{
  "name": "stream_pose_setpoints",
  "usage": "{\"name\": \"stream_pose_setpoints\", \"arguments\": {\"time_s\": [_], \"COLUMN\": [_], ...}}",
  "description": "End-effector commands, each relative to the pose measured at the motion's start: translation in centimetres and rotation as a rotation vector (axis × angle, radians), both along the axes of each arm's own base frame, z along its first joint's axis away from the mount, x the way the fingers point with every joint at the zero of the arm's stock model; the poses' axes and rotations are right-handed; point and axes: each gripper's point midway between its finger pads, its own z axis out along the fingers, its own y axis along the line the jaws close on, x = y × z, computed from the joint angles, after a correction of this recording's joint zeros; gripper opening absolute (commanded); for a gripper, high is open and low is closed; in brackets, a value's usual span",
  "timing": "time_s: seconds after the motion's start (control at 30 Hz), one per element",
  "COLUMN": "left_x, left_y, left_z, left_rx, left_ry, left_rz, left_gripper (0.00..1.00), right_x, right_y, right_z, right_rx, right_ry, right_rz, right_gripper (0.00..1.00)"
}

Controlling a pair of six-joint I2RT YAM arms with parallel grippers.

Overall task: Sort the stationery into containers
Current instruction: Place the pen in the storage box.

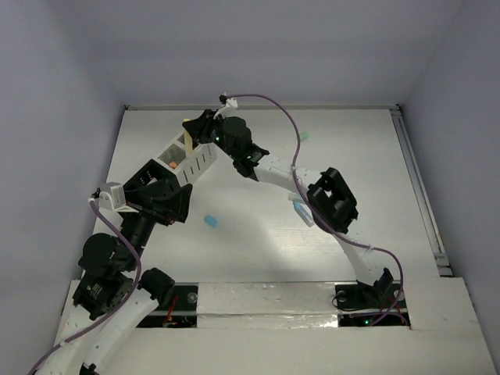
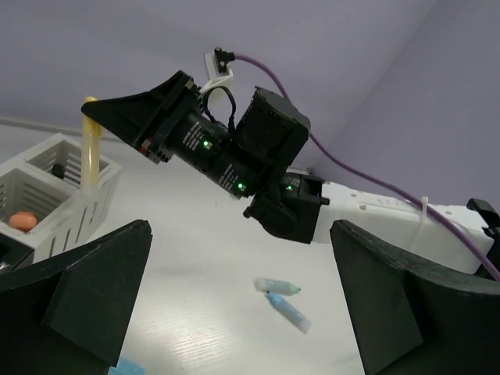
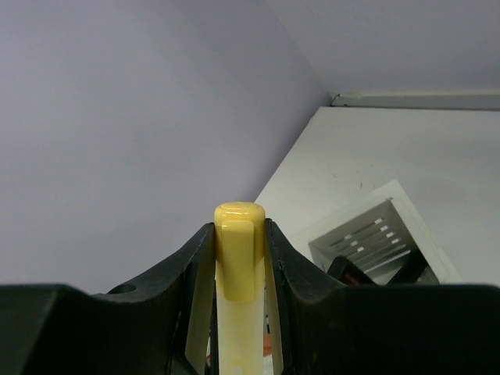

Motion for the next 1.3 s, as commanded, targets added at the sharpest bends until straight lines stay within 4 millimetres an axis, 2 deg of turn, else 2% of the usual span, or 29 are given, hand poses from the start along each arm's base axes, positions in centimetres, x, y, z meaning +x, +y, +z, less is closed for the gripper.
{"name": "stream_pose_setpoints", "arguments": {"time_s": [0.0, 0.07, 0.13, 0.17, 0.2, 0.23, 0.37, 0.5, 0.6, 0.7, 0.93, 1.07, 1.13, 1.17, 1.2, 1.27], "left_x": [0.5, 0.5, 0.5, 0.5, 0.5, 0.6, 0.9, 1.0, 1.2, 1.4, 1.9, 2.1, 2.1, 2.2, 2.2, 2.4], "left_y": [0.4, 0.6, 0.7, 0.6, 0.5, 0.3, -0.1, 0.0, 0.0, 0.0, 0.0, 0.1, 0.0, 0.0, 0.0, 0.1], "left_z": [-1.2, -1.1, -1.1, -1.1, -1.3, -1.4, -1.6, -1.6, -1.6, -1.6, -1.8, -1.9, -1.8, -2.0, -1.9, -2.0], "left_rx": [0.076, 0.073, 0.071, 0.07, 0.074, 0.081, 0.095, 0.096, 0.099, 0.105, 0.118, 0.119, 0.122, 0.125, 0.125, 0.127], "left_ry": [0.021, 0.018, 0.014, 0.014, 0.018, 0.023, 0.029, 0.025, 0.022, 0.02, 0.023, 0.021, 0.019, 0.025, 0.023, 0.024], "left_rz": [0.036, 0.046, 0.047, 0.045, 0.042, 0.035, 0.023, 0.028, 0.031, 0.03, 0.029, 0.037, 0.03, 0.033, 0.032, 0.036], "left_gripper": [0.99, 0.99, 0.99, 0.99, 0.99, 0.99, 0.99, 0.99, 0.99, 0.99, 0.99, 0.99, 0.99, 0.99, 0.99, 0.99], "right_x": [0.0, 0.0, 0.7, 0.4, 0.5, 0.7, 0.6, 0.4, -0.5, -0.2, -0.4, -1.0, -1.2, -1.3, -1.5, -1.7], "right_y": [1.9, 3.3, 3.6, 4.3, 4.5, 4.5, 5.1, 5.6, 6.4, 6.2, 5.8, 5.3, 5.2, 5.1, 4.9, 4.6], "right_z": [2.4, 2.3, 2.3, 2.2, 1.5, 2.1, 1.5, 0.0, -1.2, -2.0, -1.5, -1.5, -1.3, -1.0, -0.3, 0.0], "right_rx": [0.02, -0.007, -0.034, -0.037, -0.049, -0.045, -0.068, -0.1, -0.135, -0.152, -0.159, -0.16, -0.16, -0.154, -0.146, -0.152], "right_ry": [-0.11, -0.153, -0.184, -0.192, -0.191, -0.206, -0.22, -0.222, -0.249, -0.241, -0.259, -0.268, -0.273, -0.276, -0.284, -0.293], "right_rz": [0.007, -0.003, -0.023, -0.019, -0.018, -0.024, -0.027, -0.026, -0.023, -0.038, -0.045, -0.033, -0.031, -0.029, -0.031, -0.028], "right_gripper": [0.0, 0.0, 0.0, 0.0, 0.0, 0.0, 0.0, 0.0, 0.0, 0.02, 0.02, 0.22, 0.26, 0.34, 0.37, 0.46]}}
